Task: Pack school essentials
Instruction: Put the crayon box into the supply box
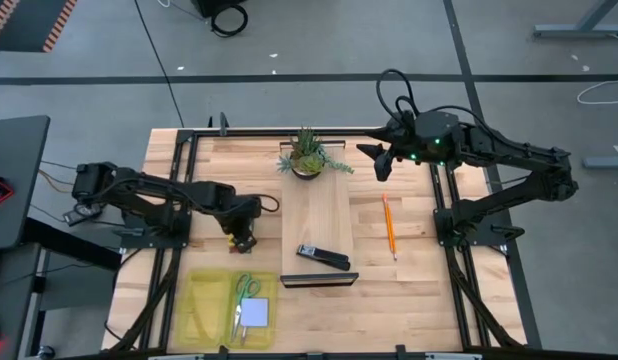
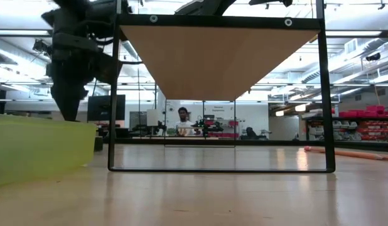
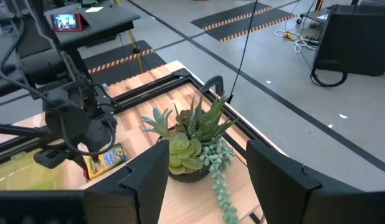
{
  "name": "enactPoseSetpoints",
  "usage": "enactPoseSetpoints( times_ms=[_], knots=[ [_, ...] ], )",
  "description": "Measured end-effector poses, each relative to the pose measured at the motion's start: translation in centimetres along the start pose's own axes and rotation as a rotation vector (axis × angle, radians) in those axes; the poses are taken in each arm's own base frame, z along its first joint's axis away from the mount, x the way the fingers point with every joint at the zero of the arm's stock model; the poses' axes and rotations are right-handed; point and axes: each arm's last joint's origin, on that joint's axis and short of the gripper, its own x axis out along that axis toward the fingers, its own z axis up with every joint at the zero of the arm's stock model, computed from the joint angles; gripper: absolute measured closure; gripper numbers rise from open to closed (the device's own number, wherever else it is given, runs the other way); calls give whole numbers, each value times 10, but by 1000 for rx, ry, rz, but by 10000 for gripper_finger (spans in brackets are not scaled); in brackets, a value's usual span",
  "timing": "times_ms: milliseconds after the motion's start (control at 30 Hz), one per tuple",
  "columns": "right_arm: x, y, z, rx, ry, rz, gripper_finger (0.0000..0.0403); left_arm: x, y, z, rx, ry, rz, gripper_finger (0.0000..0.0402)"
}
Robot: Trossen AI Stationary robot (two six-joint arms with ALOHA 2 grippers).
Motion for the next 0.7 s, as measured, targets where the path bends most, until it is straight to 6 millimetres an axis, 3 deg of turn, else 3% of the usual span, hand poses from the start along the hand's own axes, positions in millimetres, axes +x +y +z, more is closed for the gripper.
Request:
enactPoseSetpoints(
  times_ms=[167,300,433,633,700],
  knots=[
    [0,1,1,21,-8,24,183,-13,1,-1,-274,26,114,256],
    [0,1,2,18,-13,27,183,-14,-1,-6,-366,-18,207,232],
    [0,1,3,2,-24,30,183,-13,-8,-11,-457,-76,242,169],
    [0,2,3,0,-30,32,183,-12,-14,-16,-628,-156,267,35],
    [0,2,3,0,-28,39,183,-10,-15,-16,-673,-162,269,11]
  ],
)
